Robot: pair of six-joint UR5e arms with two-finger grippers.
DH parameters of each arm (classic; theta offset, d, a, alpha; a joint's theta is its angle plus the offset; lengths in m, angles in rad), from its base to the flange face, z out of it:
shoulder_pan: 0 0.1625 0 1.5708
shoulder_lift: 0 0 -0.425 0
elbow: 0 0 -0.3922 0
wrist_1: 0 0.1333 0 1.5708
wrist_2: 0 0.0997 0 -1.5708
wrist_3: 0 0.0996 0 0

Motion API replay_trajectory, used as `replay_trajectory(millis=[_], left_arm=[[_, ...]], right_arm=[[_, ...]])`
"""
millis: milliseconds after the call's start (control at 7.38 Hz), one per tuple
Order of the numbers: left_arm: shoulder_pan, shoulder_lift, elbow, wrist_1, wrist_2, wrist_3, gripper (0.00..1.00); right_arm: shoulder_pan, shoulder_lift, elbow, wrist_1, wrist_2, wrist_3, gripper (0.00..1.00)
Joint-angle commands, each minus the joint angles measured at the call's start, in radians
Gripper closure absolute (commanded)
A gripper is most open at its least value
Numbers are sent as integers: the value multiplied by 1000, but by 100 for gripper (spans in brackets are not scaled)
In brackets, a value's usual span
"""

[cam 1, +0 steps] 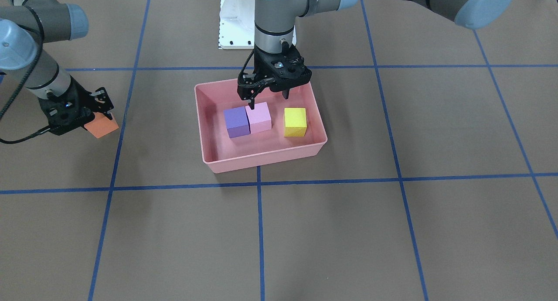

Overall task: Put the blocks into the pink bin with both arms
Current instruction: 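Carry the orange cube with the right gripper into the bin while the left arm withdraws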

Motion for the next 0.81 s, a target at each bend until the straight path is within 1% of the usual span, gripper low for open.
replay_trajectory(millis=[0, 136, 271, 407, 542, 678], left_arm=[[-84, 73, -60, 19, -5, 152, 0], [-156, 186, -135, 18, -23, 291, 0], [-255, 286, -170, 7, -134, 446, 0], [-362, 376, -195, -1, -222, 617, 0], [-453, 461, -206, -7, -282, 788, 0], [-519, 519, -201, -22, -319, 900, 0]], right_arm=[[112, 15, 42, -21, 97, 4, 100], [131, 120, 61, -143, 125, 33, 100], [126, 259, 78, -301, 127, 114, 100], [97, 370, 73, -383, 118, 204, 100], [18, 439, 64, -387, 83, 330, 100], [-68, 528, 25, -384, -15, 465, 100]])
